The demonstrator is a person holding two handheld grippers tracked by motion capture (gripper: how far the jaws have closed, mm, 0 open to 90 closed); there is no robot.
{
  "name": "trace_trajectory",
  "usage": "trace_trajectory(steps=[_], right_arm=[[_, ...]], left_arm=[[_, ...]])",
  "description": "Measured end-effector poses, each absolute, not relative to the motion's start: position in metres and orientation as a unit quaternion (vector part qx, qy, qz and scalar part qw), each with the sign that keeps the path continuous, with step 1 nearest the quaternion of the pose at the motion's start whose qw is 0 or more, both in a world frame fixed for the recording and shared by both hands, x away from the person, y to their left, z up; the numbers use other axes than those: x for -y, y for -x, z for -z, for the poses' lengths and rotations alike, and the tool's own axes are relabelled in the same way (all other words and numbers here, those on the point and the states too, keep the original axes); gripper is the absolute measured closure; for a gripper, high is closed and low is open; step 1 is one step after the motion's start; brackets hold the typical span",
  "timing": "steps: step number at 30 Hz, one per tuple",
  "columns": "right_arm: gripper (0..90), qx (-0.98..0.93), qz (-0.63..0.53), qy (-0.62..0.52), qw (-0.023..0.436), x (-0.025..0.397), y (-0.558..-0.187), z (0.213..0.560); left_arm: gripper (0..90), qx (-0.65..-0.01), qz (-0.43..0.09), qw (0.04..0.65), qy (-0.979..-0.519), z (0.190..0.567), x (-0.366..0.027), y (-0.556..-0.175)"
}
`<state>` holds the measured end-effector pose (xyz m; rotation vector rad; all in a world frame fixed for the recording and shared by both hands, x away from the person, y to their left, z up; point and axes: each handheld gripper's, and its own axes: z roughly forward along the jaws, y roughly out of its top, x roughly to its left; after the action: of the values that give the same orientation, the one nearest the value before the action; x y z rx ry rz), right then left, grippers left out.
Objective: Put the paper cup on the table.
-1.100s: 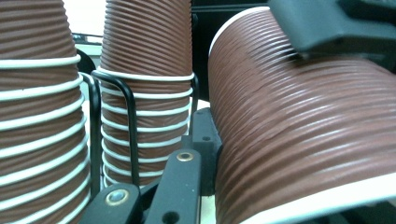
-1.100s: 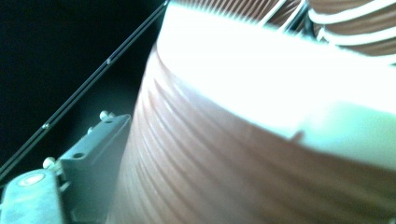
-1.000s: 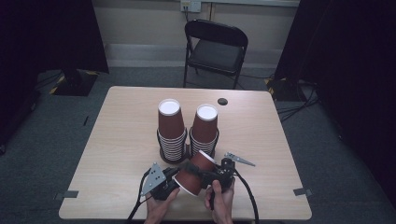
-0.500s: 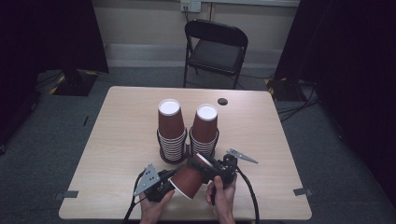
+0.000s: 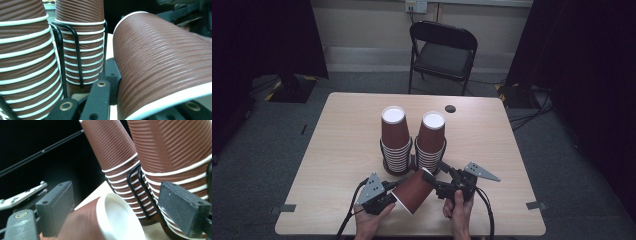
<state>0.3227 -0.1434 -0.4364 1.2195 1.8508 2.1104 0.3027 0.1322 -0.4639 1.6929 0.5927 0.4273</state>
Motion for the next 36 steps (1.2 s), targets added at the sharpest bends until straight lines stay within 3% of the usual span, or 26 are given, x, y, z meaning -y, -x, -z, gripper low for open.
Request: trace_trajectory(steps=[10,14,28,36], right_arm=[[12.6,-0.614,-0.689,-0.379,0.061,0.162,-0.313,0.446],[12.5,-0.623,-0.687,-0.357,0.112,0.164,-0.310,0.456],[15.4,-0.708,-0.612,-0.312,0.163,0.151,-0.300,0.469],[12.8,-0.748,-0.556,-0.286,0.223,0.141,-0.293,0.473]], left_arm=[[86.5,-0.274,-0.142,0.574,-0.759,0.461,-0.138,-0.313],[86.5,-0.285,-0.133,0.562,-0.765,0.457,-0.141,-0.318],[86.4,-0.289,-0.132,0.487,-0.813,0.441,-0.140,-0.325],[86.4,-0.297,-0.112,0.464,-0.827,0.432,-0.138,-0.331]])
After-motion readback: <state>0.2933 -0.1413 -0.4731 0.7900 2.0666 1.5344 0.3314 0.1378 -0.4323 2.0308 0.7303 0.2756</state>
